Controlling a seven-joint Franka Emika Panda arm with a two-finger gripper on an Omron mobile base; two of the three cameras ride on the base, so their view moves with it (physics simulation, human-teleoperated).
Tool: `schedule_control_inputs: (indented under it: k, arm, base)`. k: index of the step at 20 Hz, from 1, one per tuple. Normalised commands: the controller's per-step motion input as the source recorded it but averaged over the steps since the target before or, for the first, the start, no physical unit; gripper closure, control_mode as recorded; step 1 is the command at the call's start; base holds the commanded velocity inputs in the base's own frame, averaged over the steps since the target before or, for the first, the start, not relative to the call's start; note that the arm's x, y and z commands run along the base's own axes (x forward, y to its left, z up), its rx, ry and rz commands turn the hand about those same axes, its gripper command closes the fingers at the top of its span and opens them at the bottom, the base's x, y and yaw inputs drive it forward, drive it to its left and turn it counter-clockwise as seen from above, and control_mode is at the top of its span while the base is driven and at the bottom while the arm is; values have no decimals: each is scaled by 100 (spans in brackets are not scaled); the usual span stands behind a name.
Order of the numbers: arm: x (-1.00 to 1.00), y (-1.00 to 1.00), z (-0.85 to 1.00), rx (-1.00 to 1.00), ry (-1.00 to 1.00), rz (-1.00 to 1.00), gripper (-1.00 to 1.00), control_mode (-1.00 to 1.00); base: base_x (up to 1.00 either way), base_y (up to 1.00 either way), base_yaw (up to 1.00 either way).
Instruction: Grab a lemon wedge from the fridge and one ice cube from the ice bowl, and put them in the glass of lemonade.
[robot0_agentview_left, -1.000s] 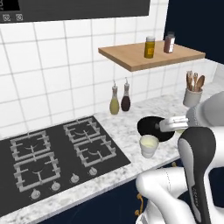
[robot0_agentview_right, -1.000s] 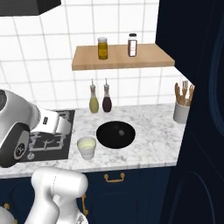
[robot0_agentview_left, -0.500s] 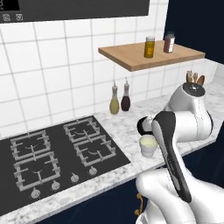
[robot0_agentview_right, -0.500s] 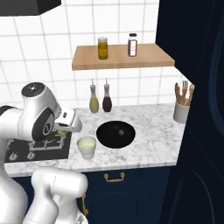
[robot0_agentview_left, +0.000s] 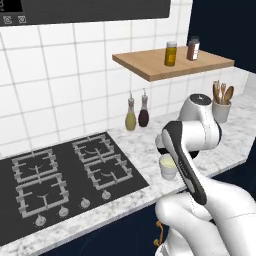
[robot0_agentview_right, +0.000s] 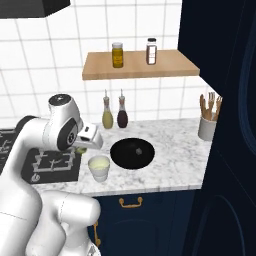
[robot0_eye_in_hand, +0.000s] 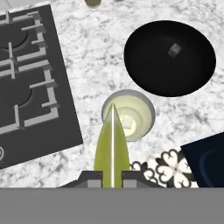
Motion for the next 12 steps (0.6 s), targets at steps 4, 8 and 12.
schedule_control_inputs:
  k: [4, 8, 12]
  arm:
    - [31, -17, -10, 0, 0, 0, 100, -100]
    - [29, -18, -4, 0, 0, 0, 100, -100]
    - [49, -13, 0, 0, 0, 0, 100, -100]
  base:
    - [0, 0, 0]
    - [0, 0, 0]
    - [0, 0, 0]
